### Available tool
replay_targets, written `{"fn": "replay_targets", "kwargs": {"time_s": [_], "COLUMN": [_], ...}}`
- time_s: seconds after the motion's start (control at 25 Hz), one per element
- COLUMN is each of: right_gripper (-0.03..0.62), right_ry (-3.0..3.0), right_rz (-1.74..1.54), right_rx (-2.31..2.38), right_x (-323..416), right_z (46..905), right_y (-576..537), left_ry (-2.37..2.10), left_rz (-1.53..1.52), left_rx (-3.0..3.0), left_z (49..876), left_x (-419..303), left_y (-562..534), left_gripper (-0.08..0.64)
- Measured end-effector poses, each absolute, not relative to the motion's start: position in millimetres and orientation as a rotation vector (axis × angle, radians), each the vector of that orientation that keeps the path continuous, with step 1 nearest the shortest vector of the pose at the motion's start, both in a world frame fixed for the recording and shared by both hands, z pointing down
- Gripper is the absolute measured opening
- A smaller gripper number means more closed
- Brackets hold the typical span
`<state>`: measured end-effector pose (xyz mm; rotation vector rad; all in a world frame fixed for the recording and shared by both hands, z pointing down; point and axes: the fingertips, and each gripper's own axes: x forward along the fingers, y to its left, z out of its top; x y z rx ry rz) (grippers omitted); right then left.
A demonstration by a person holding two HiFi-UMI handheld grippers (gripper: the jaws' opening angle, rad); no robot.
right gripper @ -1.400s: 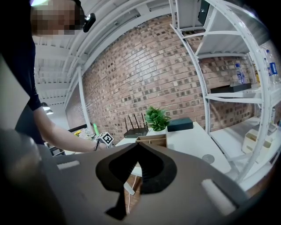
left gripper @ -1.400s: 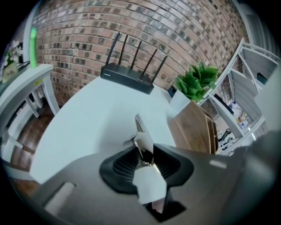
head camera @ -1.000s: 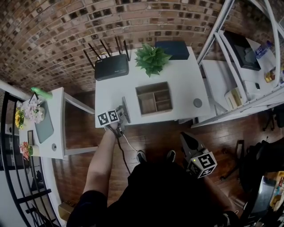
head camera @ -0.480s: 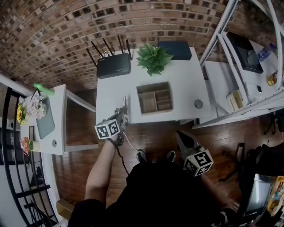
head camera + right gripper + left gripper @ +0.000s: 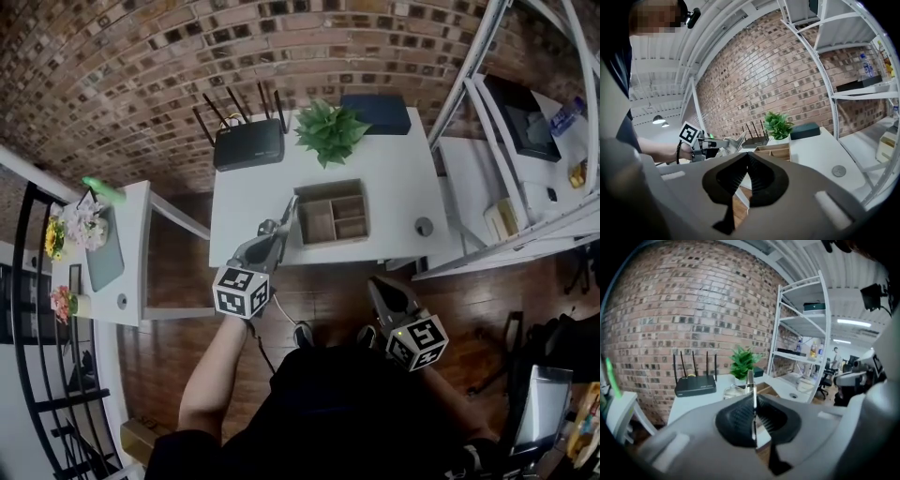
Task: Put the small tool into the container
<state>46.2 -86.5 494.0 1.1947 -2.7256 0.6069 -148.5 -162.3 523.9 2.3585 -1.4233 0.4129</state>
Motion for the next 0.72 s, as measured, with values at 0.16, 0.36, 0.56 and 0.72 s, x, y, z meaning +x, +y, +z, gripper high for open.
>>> {"fn": "replay_targets", "kwargs": {"time_s": [0.16, 0.36, 0.56, 0.72], "right_gripper": [0.006, 0.006, 0.006, 0.006], "right_ry": [-2.732, -2.715, -2.683, -2.660], "right_rz": [0.604, 0.604, 0.610, 0.598], "right_rx": [1.203, 1.235, 1.265, 1.291], "right_x": [52.5, 66.4, 80.4, 87.8], "right_z": [491.5, 492.3, 496.1, 497.1], "right_y": [-87.3, -85.4, -81.6, -79.0], "left_ry": [-1.447, -1.447, -1.459, -1.449], "left_rz": [0.373, 0.426, 0.430, 0.433], "left_rx": [2.437, 2.451, 2.445, 2.443], "left_z": [501.3, 513.7, 528.2, 541.5], "left_x": [-129.1, -107.5, -96.3, -92.3], "left_y": [-178.5, -196.8, -212.5, -220.2], "left_gripper": [0.005, 0.005, 0.005, 0.005]}}
